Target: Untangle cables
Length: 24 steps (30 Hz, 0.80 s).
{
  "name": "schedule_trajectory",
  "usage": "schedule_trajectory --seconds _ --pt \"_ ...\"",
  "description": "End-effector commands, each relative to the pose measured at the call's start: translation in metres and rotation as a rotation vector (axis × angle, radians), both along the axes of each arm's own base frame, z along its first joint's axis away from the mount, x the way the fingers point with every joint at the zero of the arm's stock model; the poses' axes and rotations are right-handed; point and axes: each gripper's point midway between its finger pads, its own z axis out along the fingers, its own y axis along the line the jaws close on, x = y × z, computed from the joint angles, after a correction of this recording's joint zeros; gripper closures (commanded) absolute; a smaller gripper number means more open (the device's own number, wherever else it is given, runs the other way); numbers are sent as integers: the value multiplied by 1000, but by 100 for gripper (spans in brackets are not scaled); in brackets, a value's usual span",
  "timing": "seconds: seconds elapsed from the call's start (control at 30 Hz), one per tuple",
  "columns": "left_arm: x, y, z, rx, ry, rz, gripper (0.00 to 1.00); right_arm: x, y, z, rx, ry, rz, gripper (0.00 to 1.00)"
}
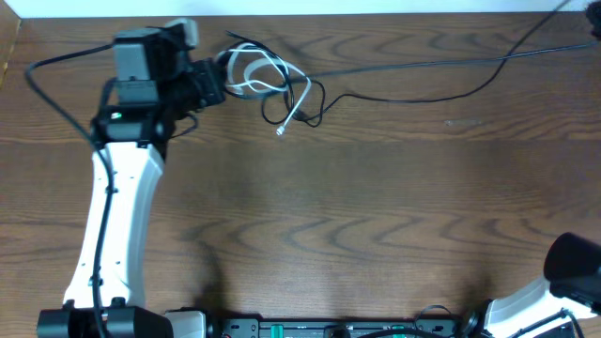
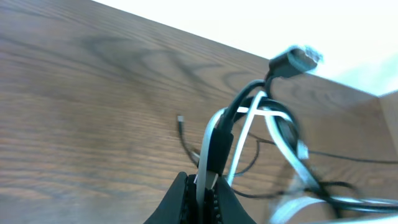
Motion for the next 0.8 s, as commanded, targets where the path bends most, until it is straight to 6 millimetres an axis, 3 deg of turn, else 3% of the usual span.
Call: schedule_trajectory --seconds 0.0,0.07,0.13,0.33,0.47,0.7,0.77 --pt "0 34 5 41 -11 75 93 -1 -43 -25 9 67 -102 99" --pt "0 39 3 46 -4 82 92 -1 -50 -40 36 108 -113 99" --pt "-1 39 2 55 -5 74 93 3 -43 -51 66 128 -50 99" --pt "0 36 2 58 -10 62 92 19 10 -78 63 159 209 99" --pt "0 35 2 57 -10 61 92 26 58 -88 12 179 358 99" --pt "-1 31 3 42 -12 42 93 27 121 -103 -98 239 479 99" --pt "-1 28 4 31 -15 28 93 27 135 -105 -125 246 505 91"
